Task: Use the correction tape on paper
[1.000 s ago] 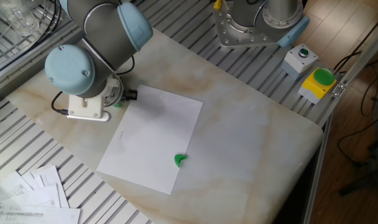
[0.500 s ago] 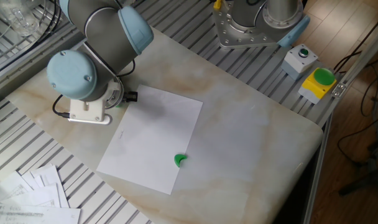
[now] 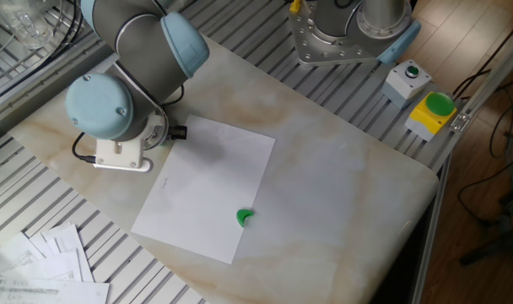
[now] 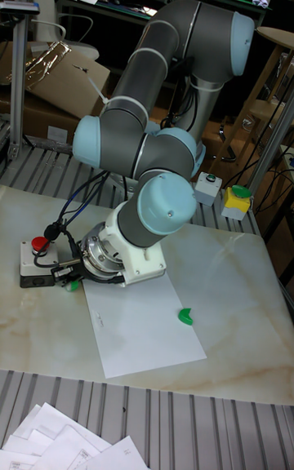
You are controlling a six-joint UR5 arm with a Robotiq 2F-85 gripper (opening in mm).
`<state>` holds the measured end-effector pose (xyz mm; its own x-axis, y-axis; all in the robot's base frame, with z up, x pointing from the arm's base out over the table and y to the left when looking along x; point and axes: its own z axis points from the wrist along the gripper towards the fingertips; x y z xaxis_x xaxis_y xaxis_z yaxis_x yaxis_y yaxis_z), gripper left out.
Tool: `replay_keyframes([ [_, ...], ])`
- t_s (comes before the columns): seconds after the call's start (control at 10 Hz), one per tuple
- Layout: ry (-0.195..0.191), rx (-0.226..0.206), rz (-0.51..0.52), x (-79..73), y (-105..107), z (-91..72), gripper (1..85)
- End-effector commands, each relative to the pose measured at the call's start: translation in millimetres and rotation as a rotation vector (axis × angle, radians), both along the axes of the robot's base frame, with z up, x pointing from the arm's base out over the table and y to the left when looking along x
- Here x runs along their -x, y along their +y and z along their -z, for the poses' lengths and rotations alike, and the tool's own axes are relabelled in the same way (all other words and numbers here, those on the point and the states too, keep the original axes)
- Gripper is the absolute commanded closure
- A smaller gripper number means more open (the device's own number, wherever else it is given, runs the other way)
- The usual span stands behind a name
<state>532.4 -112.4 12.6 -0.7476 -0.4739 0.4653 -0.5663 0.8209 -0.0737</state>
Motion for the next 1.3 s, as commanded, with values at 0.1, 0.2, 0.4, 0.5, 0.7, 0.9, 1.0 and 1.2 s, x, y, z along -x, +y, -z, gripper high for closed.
replay_keyframes([
  [0.1, 0.002, 0.000, 0.011, -0.1, 2, 0.2, 55.7],
  [0.2, 0.000, 0.000, 0.016, -0.1, 3, 0.5, 56.7],
  [0.4, 0.003, 0.005, 0.034, 1.6, 5, -0.9, 74.3],
  [0.5, 0.029, 0.007, 0.045, 7.5, 7, -7.7, 84.0],
  [0.7, 0.028, 0.006, 0.034, 5.9, 9, -20.6, 84.0],
  [0.9, -0.039, -0.056, 0.009, -7.7, 32, -52.2, 84.0],
  [1.0, -0.129, -0.147, 0.037, -20.2, 63, -63.9, 84.0],
  [1.2, -0.357, -0.265, 0.045, -58.0, 106, -92.0, 84.0],
])
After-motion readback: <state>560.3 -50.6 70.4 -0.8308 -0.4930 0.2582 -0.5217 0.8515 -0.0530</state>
